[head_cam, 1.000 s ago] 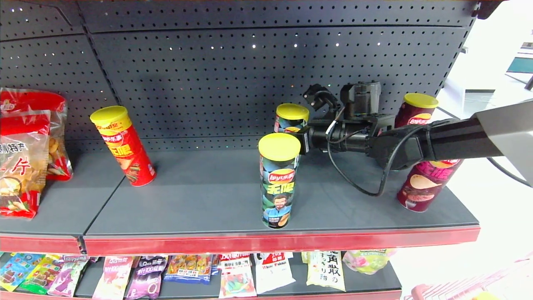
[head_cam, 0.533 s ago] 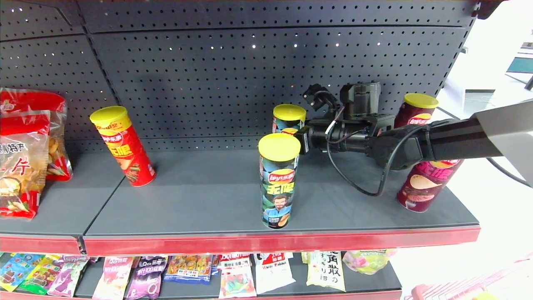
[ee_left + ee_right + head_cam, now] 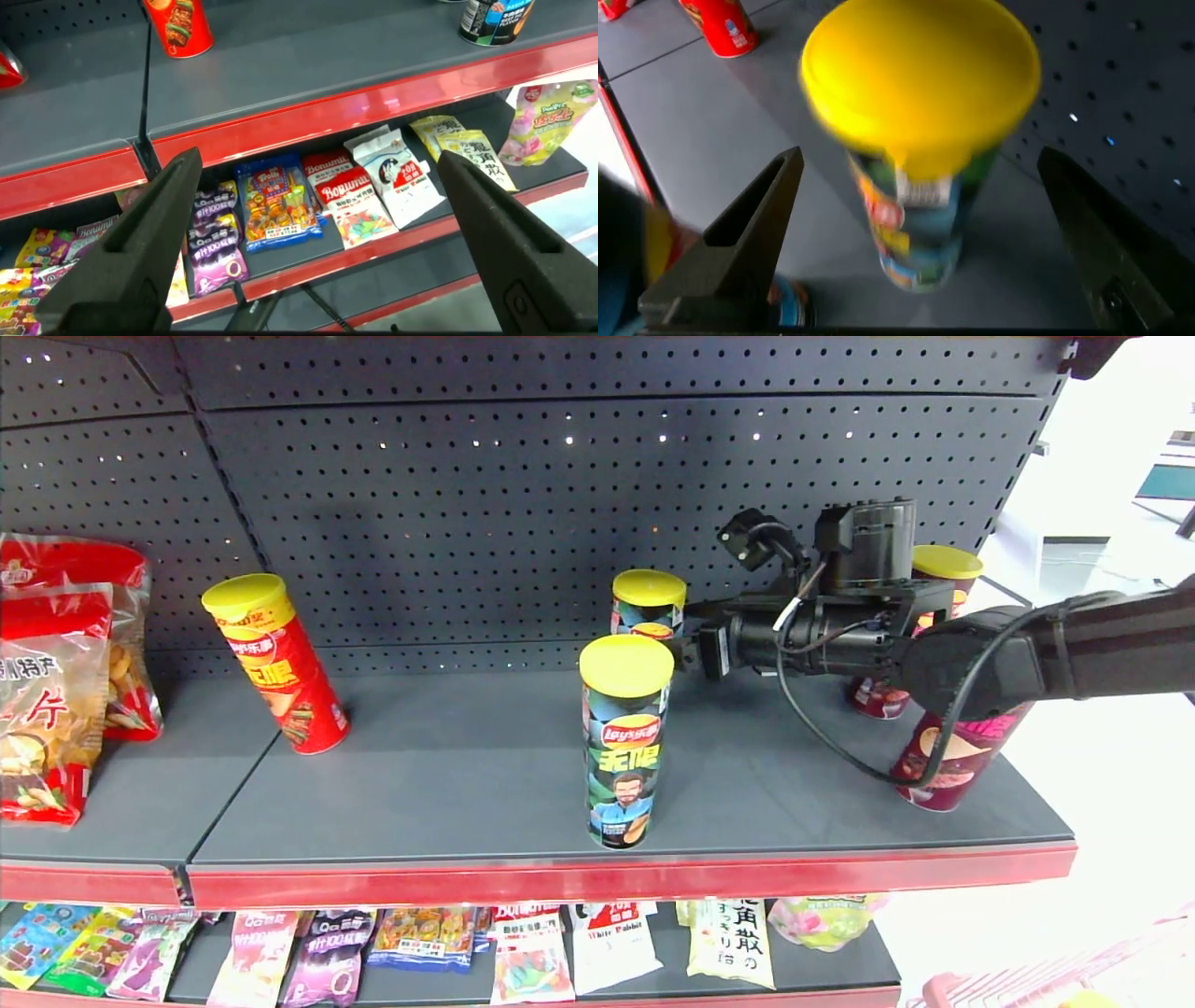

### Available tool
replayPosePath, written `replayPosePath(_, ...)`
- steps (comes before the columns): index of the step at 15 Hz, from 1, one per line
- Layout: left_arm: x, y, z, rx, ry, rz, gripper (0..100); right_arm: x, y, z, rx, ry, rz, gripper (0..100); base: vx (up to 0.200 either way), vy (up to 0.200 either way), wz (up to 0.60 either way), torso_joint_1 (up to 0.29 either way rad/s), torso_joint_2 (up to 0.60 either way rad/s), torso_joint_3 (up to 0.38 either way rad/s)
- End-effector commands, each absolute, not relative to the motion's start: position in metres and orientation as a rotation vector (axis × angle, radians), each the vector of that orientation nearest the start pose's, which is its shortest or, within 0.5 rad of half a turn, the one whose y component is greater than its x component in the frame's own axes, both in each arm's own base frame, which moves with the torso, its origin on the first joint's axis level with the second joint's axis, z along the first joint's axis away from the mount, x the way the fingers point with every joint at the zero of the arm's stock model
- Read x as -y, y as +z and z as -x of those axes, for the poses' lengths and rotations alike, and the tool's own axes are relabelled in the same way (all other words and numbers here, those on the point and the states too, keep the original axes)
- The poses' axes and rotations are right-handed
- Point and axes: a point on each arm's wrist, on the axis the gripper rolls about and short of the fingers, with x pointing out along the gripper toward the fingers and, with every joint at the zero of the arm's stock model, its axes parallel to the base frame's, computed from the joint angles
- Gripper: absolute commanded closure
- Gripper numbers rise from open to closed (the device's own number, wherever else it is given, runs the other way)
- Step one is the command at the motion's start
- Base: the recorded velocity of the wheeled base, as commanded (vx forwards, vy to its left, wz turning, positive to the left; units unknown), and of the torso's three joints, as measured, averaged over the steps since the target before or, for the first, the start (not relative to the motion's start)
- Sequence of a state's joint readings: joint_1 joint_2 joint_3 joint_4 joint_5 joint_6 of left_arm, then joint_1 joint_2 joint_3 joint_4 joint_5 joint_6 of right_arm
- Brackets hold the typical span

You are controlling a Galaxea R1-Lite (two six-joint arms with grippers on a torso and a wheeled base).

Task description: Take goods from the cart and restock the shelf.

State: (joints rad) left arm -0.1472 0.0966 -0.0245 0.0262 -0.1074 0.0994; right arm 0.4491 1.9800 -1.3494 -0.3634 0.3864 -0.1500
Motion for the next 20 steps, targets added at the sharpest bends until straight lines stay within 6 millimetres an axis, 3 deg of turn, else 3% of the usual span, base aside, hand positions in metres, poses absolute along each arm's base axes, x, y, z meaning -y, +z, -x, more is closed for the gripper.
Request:
replayPosePath(1, 0.000, 0.082, 0.017, -0.087, -0.261, -0.101, 0, -0.171, 0.220, -0.342, -0.195, 0.830, 0.150, 0, 0.000, 0.000, 0.00, 0.000, 0.00, 0.000)
replayPosePath(9, 0.000, 0.082, 0.017, -0.089, -0.261, -0.101, 0, -0.146, 0.221, -0.291, -0.244, 0.722, 0.165, 0, 0.000, 0.000, 0.00, 0.000, 0.00, 0.000)
replayPosePath(13, 0.000, 0.082, 0.016, -0.095, -0.264, -0.101, 0, -0.128, 0.224, -0.245, -0.249, 0.680, 0.170, 0, 0.000, 0.000, 0.00, 0.000, 0.00, 0.000)
replayPosePath(16, 0.000, 0.082, 0.016, -0.099, -0.260, -0.105, 0, -0.108, 0.216, -0.206, -0.268, 0.659, 0.171, 0, 0.000, 0.000, 0.00, 0.000, 0.00, 0.000)
replayPosePath(17, 0.000, 0.082, 0.016, -0.099, -0.260, -0.105, 0, -0.108, 0.216, -0.206, -0.268, 0.659, 0.171, 0, 0.000, 0.000, 0.00, 0.000, 0.00, 0.000)
replayPosePath(18, 0.000, 0.083, 0.013, -0.138, -0.263, -0.127, 0, -0.091, 0.214, -0.157, -0.227, 0.654, 0.174, 0, 0.000, 0.000, 0.00, 0.000, 0.00, 0.000)
replayPosePath(20, 0.001, 0.083, 0.010, -0.174, -0.267, -0.130, 0, -0.068, 0.204, -0.120, -0.213, 0.530, 0.188, 0, 0.000, 0.000, 0.00, 0.000, 0.00, 0.000)
